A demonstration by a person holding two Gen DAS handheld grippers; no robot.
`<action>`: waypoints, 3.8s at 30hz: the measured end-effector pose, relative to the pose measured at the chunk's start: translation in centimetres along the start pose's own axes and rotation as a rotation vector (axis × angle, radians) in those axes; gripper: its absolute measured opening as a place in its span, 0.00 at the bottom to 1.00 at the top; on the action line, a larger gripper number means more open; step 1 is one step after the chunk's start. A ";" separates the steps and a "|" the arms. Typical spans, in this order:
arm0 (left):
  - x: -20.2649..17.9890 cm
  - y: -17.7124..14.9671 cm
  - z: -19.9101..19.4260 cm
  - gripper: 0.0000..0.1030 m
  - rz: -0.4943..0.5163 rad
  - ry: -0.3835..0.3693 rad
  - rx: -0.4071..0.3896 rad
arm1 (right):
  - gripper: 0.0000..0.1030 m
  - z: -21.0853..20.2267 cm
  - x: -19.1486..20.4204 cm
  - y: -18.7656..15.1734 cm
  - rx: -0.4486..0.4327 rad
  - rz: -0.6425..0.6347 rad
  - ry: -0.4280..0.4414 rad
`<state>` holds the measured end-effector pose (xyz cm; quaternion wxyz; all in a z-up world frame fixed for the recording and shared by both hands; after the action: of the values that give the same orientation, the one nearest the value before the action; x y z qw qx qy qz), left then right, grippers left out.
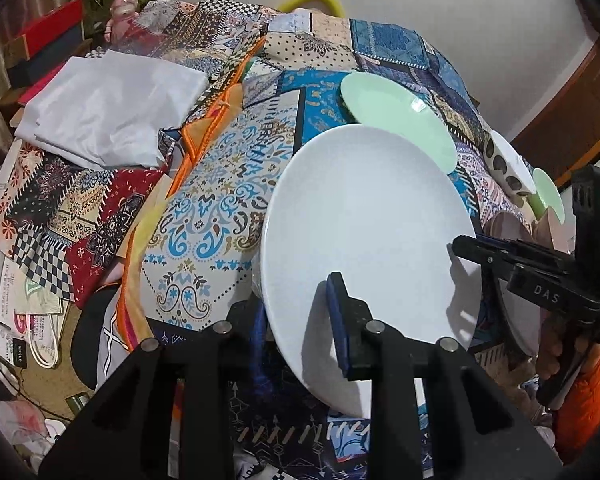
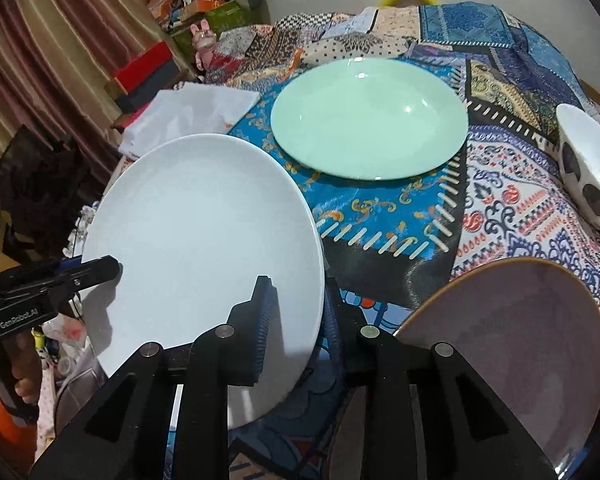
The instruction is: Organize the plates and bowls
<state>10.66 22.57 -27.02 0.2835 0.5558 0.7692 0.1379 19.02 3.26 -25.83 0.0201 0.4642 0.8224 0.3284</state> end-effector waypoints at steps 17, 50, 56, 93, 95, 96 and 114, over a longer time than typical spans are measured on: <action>-4.6 1.2 -2.2 0.27 0.058 -0.020 -0.050 | 0.22 -5.3 -2.3 0.1 -0.112 0.047 0.001; -16.8 0.4 -1.5 0.27 0.217 -0.101 -0.024 | 0.23 -13.4 -10.5 -4.2 -0.214 0.196 -0.059; -18.6 0.2 -0.6 0.27 0.242 -0.111 -0.005 | 0.22 -13.9 -12.0 -5.1 -0.213 0.225 -0.071; -21.6 -1.7 6.0 0.30 0.285 -0.128 0.134 | 0.23 -12.8 -16.4 -8.3 -0.135 0.321 -0.098; -21.6 -1.6 6.1 0.30 0.281 -0.127 0.133 | 0.22 -12.7 -16.4 -8.3 -0.135 0.322 -0.097; -21.6 -1.5 6.1 0.30 0.280 -0.125 0.133 | 0.22 -12.7 -16.4 -8.4 -0.135 0.320 -0.098; -21.8 -2.0 7.7 0.30 0.298 -0.066 0.170 | 0.23 -13.0 -16.2 -8.7 -0.155 0.296 -0.137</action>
<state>18.46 0.76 -28.07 0.2369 0.6901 0.6773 0.0944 17.33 -19.21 -24.86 0.0632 0.5984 0.7141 0.3577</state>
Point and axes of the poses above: each gripper's, at about its wrist camera, not at the fingertips, and z roughly the way its jaws point, x to its left, y to its top, the point moved 4 cm from there along z, roughly the way its jaws point, and after that the axes turned 5 degrees about -x, right-handed, at the moved point
